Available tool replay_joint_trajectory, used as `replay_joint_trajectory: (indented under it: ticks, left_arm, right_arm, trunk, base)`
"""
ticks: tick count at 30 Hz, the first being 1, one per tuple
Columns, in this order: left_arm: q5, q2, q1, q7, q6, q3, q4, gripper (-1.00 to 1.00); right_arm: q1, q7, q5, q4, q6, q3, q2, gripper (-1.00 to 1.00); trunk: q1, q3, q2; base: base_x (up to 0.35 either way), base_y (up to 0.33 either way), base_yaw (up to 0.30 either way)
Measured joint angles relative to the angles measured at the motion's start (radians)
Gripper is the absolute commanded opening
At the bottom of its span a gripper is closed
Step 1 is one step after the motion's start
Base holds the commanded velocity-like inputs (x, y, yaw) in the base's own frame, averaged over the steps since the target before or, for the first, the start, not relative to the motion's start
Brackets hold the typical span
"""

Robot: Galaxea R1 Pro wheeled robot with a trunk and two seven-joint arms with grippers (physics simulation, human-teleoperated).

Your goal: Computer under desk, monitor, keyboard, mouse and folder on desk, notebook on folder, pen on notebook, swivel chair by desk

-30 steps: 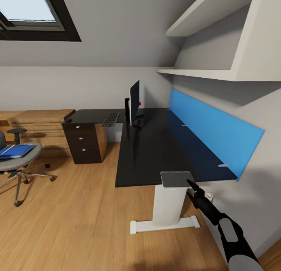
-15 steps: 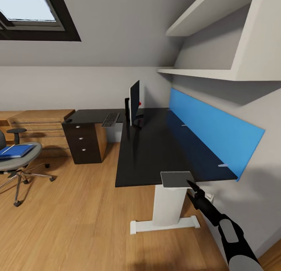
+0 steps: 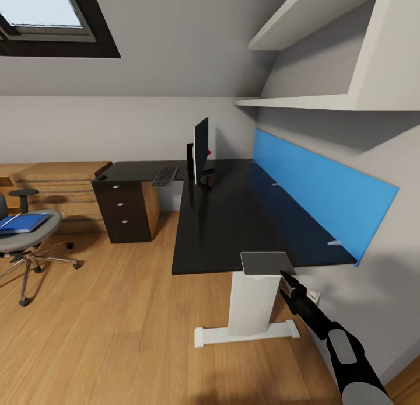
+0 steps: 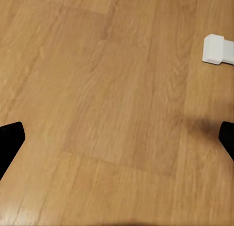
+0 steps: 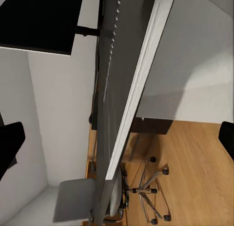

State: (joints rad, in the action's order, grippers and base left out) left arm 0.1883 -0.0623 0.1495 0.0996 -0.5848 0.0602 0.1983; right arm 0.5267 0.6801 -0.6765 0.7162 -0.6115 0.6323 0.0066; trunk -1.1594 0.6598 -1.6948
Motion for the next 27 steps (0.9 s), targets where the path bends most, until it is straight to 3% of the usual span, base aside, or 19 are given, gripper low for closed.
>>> replay_joint_trajectory:
  ticks: [13, 27]
  left_arm:
    - [0.0, 0.0, 0.0, -0.001, 0.0, 0.002, 0.0, 1.0]
    - [0.001, 0.001, 0.0, -0.003, 0.0, 0.004, 0.0, 1.0]
  right_arm:
    - [0.0, 0.0, 0.0, -0.001, 0.0, -0.002, 0.003, 1.0]
    - [0.0, 0.0, 0.0, -0.001, 0.001, -0.002, 0.003, 1.0]
  trunk:
    - [0.0, 0.0, 0.0]
    - [0.0, 0.0, 0.0]
  base:
    - [0.002, 0.0, 0.0]
    - [0.122, 0.0, 0.0]
